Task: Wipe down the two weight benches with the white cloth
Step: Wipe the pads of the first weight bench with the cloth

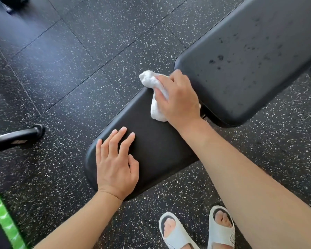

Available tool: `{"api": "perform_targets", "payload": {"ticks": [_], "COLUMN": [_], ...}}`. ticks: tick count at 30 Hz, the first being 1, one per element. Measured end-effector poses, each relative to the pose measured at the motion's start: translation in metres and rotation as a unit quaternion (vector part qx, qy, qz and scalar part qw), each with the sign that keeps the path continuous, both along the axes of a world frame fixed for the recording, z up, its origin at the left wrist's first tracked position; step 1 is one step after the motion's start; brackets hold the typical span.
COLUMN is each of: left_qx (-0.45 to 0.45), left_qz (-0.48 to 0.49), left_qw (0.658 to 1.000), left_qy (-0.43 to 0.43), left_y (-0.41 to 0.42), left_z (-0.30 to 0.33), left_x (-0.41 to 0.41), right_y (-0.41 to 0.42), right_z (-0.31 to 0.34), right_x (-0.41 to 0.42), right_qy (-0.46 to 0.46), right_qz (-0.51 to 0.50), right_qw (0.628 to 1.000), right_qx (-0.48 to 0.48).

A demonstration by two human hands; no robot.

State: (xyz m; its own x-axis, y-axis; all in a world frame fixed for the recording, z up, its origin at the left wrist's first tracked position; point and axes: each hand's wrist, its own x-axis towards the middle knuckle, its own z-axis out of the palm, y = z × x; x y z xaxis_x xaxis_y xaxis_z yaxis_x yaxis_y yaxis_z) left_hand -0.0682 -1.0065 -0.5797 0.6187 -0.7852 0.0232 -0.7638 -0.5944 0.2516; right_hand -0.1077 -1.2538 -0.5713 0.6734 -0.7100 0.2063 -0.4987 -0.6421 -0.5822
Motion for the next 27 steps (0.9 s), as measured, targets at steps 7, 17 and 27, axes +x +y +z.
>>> {"api": "perform_targets", "payload": {"ticks": [7, 17, 27], "left_qx": [0.006, -0.010, 0.016], "left_qz": [0.002, -0.004, 0.000], "left_qw": [1.000, 1.000, 1.000], "left_qy": [-0.003, -0.008, -0.004], "left_y": [0.001, 0.000, 0.001], "left_z": [0.000, -0.003, -0.001], "left_x": [-0.001, -0.001, -0.001], "right_y": [0.093, 0.061, 0.147], "right_z": [-0.004, -0.021, -0.017], "right_x": [-0.088, -0.120, -0.114], "right_qy": [-0.007, -0.051, -0.045], "right_qz": [0.119, 0.017, 0.031], "right_qw": [0.991, 0.994, 0.996], "right_qx": [-0.060, -0.095, -0.069]}}
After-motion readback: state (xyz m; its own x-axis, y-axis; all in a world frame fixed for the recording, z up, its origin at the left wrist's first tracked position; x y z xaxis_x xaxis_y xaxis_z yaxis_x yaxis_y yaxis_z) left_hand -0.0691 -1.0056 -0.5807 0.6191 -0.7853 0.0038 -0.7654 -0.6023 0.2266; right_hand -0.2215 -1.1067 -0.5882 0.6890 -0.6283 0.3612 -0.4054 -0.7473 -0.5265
